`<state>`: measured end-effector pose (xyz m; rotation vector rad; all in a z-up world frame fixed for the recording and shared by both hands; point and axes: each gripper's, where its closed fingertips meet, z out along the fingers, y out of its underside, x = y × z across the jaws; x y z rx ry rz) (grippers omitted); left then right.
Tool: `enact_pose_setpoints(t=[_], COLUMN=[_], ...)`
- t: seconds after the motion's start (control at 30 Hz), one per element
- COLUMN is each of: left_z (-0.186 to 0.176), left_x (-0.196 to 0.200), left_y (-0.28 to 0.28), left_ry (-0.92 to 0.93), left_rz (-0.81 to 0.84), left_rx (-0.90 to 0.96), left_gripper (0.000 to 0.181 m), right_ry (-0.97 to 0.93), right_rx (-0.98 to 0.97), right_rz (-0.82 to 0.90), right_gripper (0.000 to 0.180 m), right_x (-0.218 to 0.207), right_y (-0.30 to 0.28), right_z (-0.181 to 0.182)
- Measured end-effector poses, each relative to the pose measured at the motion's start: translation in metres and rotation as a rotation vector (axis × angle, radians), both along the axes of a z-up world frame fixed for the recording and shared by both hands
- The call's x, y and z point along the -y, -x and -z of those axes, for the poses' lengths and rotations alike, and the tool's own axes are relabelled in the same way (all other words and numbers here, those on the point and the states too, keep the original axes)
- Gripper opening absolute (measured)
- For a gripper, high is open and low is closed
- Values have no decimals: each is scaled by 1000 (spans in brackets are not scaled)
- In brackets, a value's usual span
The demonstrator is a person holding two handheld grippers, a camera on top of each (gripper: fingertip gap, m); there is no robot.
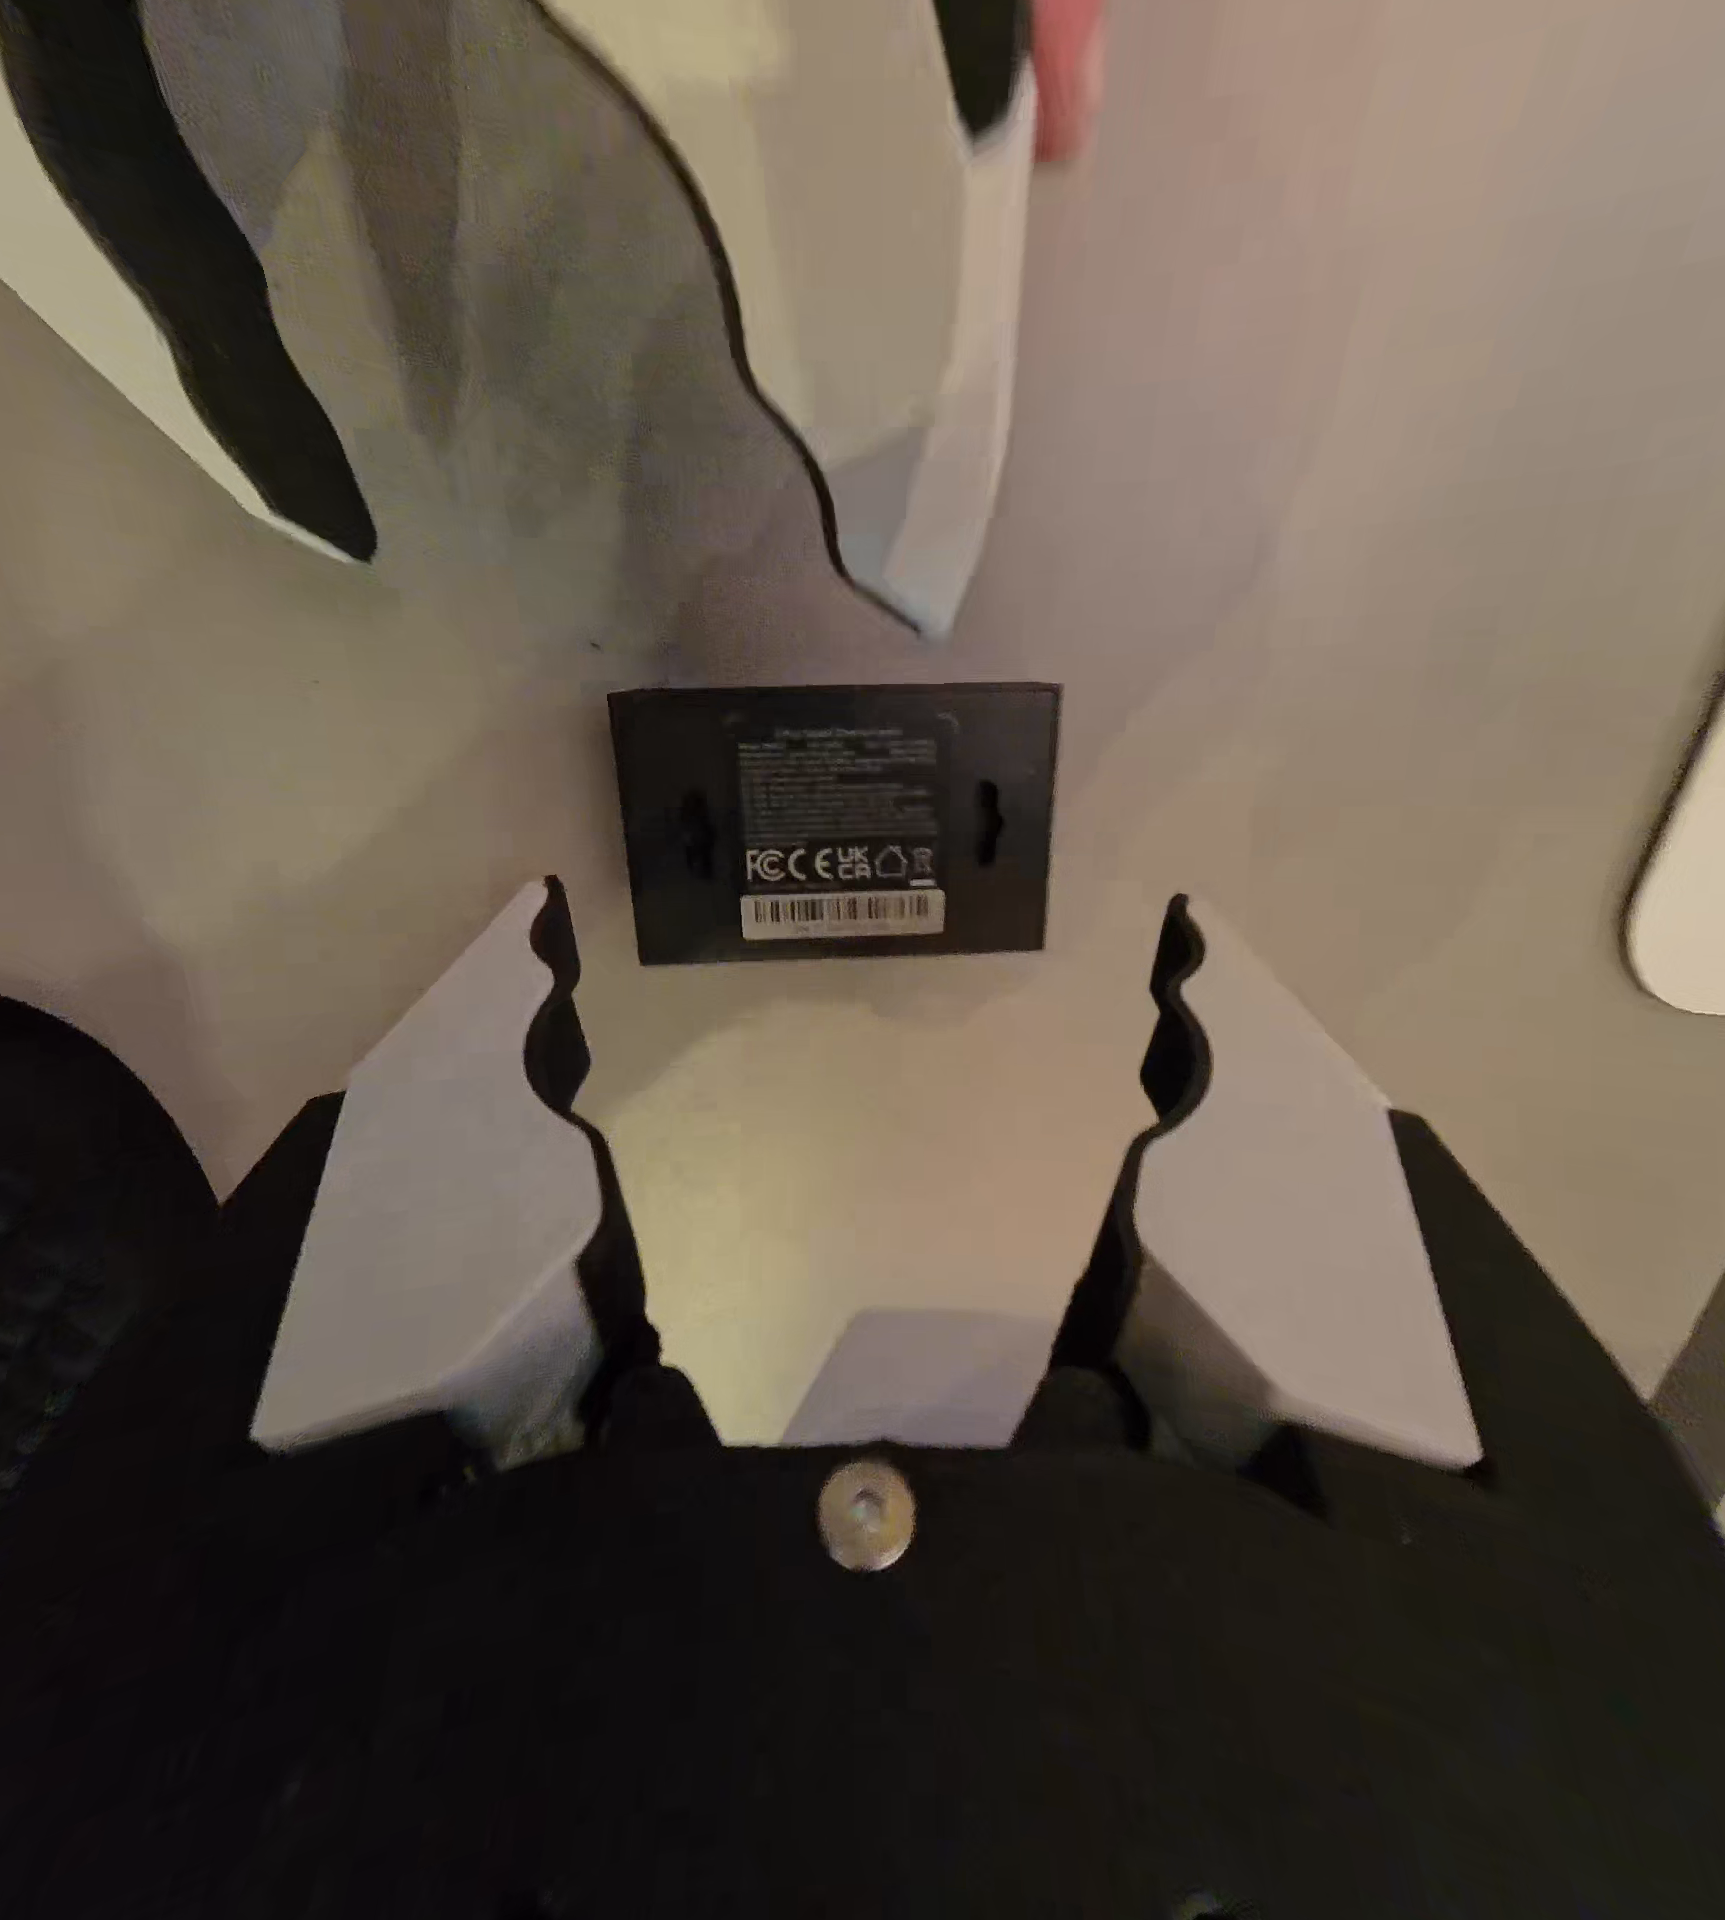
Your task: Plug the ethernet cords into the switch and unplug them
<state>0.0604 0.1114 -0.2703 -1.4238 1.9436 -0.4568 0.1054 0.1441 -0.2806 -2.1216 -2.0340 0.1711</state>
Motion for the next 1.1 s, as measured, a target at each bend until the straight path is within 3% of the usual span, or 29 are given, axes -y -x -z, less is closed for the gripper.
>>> enact_pose_setpoints(t=[0.23,0.37,0.57,0.67,0.93,1.1], left_z=[-79,-106,-113,-106,-55,-51], left_x=[-30,-72,-134,-157,-204,-216], left_y=[80,178,331,368,378,378], left_ry=[-155,-265,-456,-501,-651,-736], left_rz=[-240,-490,-791,-831,-678,-692], left_rx=[87,49,-150,-214,-468,-424], left_gripper=[73,68,56,48,39,18], right_ry=[-18,-61,-45,-15,13,20], right_rx=[-396,-455,-598,-668,-713,-724], right_rz=[52,49,26,19,40,51], right_gripper=[89,84,76,71,63,61], right_x=[-15,-32,-41,-42,-53,-58], right_y=[41,63,94,102,101,98], right_z=[-80,-105,-135,-140,-124,-121])
